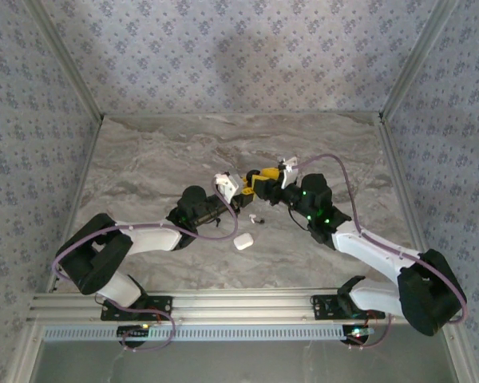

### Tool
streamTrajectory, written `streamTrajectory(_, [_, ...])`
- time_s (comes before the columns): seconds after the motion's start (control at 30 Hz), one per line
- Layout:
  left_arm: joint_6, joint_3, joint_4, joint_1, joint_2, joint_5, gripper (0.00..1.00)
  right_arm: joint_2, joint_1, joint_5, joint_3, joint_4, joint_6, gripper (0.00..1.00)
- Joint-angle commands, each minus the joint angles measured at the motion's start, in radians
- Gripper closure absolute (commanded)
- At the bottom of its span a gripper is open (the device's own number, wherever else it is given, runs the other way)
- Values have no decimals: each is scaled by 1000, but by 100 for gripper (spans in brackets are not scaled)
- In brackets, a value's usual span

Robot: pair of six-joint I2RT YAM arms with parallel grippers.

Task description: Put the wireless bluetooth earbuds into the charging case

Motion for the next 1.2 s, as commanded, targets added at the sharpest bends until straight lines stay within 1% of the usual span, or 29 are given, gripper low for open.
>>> streamTrajectory(0.0, [13, 9, 42, -9, -23, -4, 82, -27, -10, -34, 41, -37, 7, 50])
streamTrajectory(0.23, [16, 7, 41, -8, -19, -6, 82, -25, -33, -90, 85, -65, 16, 44])
streamTrajectory(0.33, [33, 0, 16, -9, -27, -23, 82, -32, -55, -114, 118, -134, 39, 43])
streamTrajectory(0.5, [39, -26, -22, -1, -47, -60, 82, -47, -120, -145, 192, -375, 103, 42])
streamTrajectory(0.67, [-2, -70, -55, 29, -78, -73, 82, -14, -200, -125, 308, -729, 162, 42])
streamTrajectory(0.7, [-13, -79, -64, 40, -87, -73, 82, 7, -219, -126, 338, -804, 175, 43])
streamTrajectory(0.8, [-28, -92, -104, 62, -109, -73, 82, 94, -265, -154, 419, -958, 220, 44])
streamTrajectory(0.9, [-49, -100, -139, 81, -126, -70, 82, 215, -293, -205, 491, -1028, 257, 45])
streamTrajectory(1.03, [-80, -113, -166, 101, -143, -76, 82, 387, -287, -211, 633, -1119, 245, 51])
streamTrajectory(1.17, [-82, -118, -199, 109, -155, -90, 82, 566, -268, -161, 784, -1261, 201, 54])
